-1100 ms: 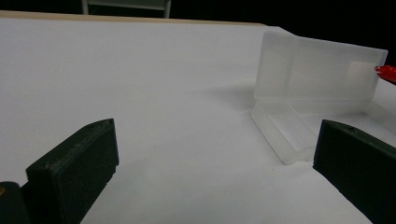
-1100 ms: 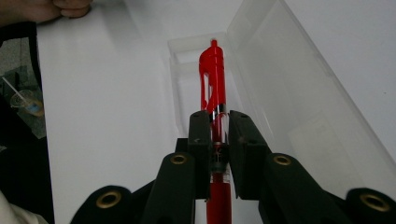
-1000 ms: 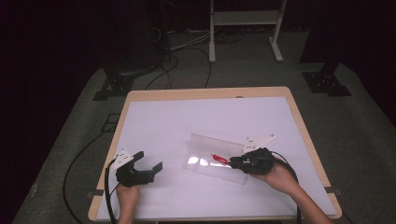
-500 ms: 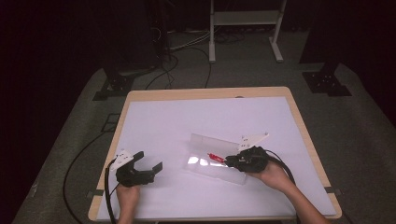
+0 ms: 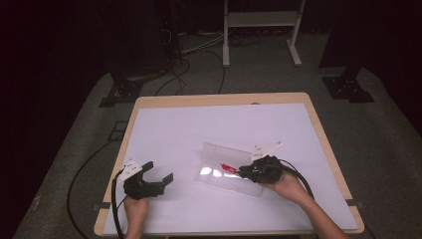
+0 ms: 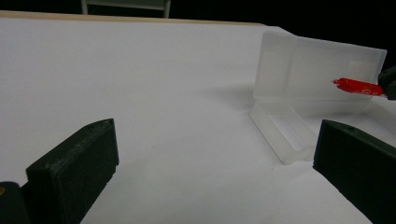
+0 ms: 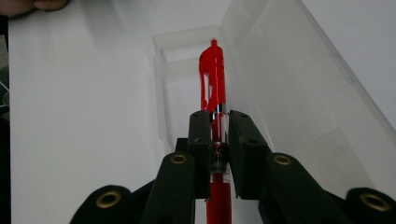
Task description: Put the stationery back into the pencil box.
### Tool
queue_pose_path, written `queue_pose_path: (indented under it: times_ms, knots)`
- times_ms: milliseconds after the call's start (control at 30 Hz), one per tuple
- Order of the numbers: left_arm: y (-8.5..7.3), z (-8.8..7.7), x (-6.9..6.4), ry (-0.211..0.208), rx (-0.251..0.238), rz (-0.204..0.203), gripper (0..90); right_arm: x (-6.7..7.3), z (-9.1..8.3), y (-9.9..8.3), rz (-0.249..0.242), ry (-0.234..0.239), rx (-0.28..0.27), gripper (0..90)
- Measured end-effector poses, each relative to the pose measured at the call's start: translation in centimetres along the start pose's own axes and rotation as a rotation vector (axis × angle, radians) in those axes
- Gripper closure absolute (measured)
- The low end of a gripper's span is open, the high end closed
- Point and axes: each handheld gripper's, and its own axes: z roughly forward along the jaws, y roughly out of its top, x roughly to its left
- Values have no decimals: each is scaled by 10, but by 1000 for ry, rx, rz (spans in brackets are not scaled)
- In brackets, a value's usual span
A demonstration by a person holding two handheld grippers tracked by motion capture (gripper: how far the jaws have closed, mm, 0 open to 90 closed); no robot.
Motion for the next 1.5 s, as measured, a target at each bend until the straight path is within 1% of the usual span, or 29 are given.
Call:
queue_pose_path:
  times_ms: [500,700,800,933,1033,1200,1500]
  knots:
    - [0,0,0,-2,-4,-4,0,-1,16,-2,-2,9,35,791]
    - [0,0,0,-2,-5,-5,0,-2,26,-4,-5,28,64,791]
    - [0,0,0,-1,-4,-5,0,-3,30,-6,7,41,60,790]
    - [0,0,0,-1,-5,-5,0,-5,34,-8,9,44,64,790]
    - [0,0,0,-1,-4,-4,0,-6,35,-9,19,46,66,790]
    - [0,0,0,1,-5,-4,0,-7,38,-11,17,53,76,789]
    - [0,0,2,3,-5,-12,0,-8,41,-14,30,66,91,789]
